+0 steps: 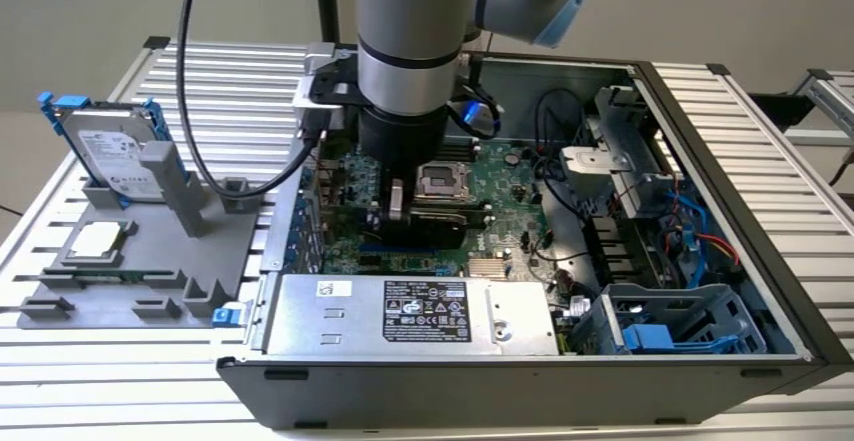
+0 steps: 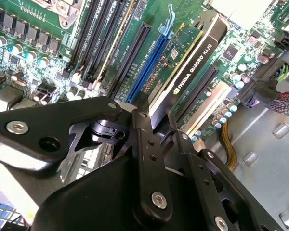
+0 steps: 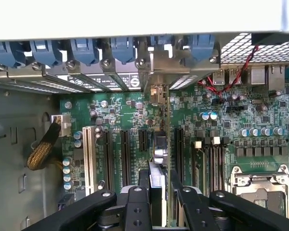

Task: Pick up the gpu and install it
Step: 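Insert the gpu into the slot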

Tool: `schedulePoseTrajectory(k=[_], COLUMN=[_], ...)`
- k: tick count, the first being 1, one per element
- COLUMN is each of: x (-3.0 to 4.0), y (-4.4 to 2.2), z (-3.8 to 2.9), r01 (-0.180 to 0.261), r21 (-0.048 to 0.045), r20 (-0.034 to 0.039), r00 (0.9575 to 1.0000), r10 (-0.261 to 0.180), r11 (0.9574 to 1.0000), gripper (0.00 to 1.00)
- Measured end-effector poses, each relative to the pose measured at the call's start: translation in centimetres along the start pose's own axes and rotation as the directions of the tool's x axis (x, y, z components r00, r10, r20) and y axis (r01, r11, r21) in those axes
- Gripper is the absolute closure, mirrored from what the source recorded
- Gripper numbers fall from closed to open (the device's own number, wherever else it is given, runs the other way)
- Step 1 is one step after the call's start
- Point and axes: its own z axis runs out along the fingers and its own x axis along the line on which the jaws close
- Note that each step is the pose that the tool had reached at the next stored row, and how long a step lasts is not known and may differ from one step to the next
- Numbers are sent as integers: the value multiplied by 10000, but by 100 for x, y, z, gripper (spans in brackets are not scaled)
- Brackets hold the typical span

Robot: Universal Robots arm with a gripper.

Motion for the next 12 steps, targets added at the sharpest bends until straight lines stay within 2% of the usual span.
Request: schedulePoseTrajectory(k=[12], x=[-3], y=[17], z=[17], r01=[1], r21=[2], r20=[6], r00=[10000], r10=[-1], r11=[10000], gripper=[100])
